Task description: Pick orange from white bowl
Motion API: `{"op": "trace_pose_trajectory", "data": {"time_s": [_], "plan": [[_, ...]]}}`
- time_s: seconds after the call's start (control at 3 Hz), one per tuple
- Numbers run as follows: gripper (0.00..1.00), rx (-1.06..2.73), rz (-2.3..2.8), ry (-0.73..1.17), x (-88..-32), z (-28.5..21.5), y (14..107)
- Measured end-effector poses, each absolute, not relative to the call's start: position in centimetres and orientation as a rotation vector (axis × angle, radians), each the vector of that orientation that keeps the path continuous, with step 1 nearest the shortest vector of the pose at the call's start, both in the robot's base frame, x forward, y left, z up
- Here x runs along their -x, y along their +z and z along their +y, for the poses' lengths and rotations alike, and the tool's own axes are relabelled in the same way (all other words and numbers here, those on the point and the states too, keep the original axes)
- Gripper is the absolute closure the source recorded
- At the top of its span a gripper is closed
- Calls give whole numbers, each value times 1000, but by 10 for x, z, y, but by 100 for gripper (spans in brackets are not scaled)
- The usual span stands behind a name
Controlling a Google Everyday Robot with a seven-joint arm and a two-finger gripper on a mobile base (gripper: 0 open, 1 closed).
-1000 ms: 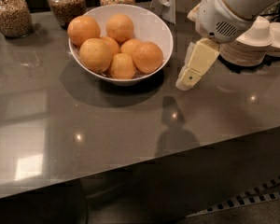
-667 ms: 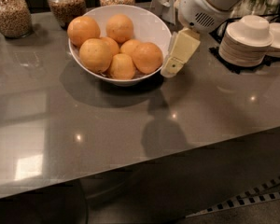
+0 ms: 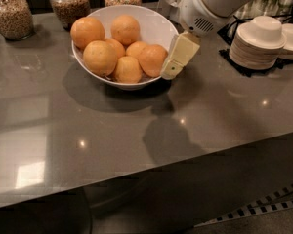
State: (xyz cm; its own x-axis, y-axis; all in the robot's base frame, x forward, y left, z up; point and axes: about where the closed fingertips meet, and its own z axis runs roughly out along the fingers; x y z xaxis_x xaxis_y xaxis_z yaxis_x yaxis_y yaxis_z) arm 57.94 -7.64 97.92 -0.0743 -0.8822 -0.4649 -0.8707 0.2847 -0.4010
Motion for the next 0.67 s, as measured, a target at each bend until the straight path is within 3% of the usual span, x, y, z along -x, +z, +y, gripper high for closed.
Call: {"op": "trace_pose_trajectory", "data": {"time_s": [0.33, 0.67], "plan": [[9, 1517, 1915, -17, -606, -61, 973], [28, 1494, 1906, 5, -625, -46, 968]]}}
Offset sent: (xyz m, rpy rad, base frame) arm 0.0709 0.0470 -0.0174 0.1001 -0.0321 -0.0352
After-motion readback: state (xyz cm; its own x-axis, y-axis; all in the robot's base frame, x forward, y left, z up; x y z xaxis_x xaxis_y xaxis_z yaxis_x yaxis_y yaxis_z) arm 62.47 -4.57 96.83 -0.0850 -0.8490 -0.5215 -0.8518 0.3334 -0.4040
